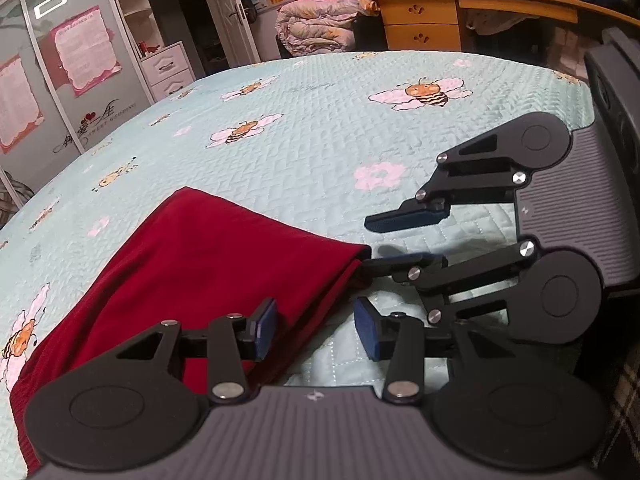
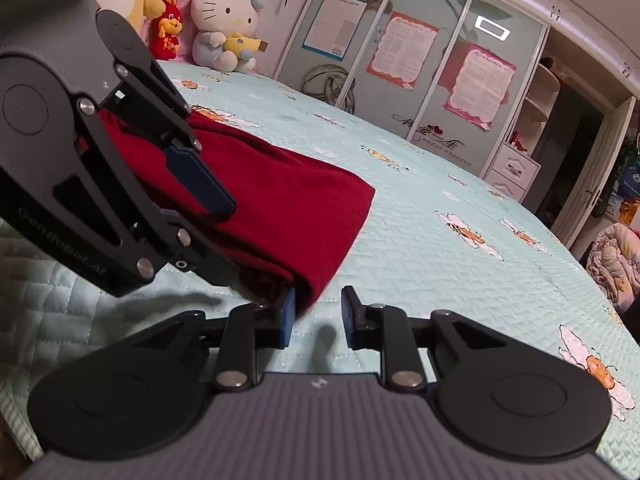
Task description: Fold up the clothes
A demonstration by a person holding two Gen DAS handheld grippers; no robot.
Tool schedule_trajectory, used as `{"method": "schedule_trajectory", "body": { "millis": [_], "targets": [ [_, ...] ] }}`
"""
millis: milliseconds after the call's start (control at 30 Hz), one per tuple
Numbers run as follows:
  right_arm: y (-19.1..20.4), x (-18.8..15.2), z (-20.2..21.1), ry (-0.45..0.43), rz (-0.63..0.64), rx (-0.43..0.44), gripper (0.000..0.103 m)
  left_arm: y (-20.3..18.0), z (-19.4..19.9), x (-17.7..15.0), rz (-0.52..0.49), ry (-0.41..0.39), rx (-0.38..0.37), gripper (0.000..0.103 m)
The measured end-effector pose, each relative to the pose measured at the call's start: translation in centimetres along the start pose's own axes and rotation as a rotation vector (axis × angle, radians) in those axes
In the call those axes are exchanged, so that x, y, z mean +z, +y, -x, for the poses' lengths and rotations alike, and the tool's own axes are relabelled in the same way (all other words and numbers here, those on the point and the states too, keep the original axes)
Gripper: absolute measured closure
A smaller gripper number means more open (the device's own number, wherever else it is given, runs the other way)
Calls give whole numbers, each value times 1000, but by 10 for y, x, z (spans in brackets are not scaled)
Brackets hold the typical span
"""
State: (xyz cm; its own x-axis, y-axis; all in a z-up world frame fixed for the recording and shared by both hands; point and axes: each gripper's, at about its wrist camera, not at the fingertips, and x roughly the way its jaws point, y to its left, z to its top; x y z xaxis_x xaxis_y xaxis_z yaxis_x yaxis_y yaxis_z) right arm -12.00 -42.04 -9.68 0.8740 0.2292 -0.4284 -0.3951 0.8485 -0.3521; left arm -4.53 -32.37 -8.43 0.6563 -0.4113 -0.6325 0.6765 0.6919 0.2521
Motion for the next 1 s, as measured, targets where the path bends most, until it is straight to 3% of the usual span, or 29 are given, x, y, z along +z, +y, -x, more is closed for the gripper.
{"method": "schedule_trajectory", "body": {
  "millis": [333, 400, 433, 567, 733, 933, 1000],
  "targets": [
    [3, 9, -16, 16, -10, -50, 78, -1, -6, 3, -16, -12, 36, 56],
    [2, 12, -20, 20, -24, -62, 84, 3, -6, 5, -4, -25, 43, 56],
    [-1, 13, -21, 26, -53, -57, 103, 5, -6, 5, -2, -24, 51, 55],
    [-2, 21, -8, 38, -148, -66, 103, 11, -2, 4, 3, -13, 78, 53],
    [4, 17, -7, 47, -178, -84, 103, 30, 24, 7, 71, -67, 5, 51],
    [4, 23, -7, 37, -126, -103, 103, 86, -16, 39, 172, -76, -10, 48],
    [6, 20, -4, 54, -128, -100, 103, 105, -52, 41, 206, 7, -19, 54]
  ]
}}
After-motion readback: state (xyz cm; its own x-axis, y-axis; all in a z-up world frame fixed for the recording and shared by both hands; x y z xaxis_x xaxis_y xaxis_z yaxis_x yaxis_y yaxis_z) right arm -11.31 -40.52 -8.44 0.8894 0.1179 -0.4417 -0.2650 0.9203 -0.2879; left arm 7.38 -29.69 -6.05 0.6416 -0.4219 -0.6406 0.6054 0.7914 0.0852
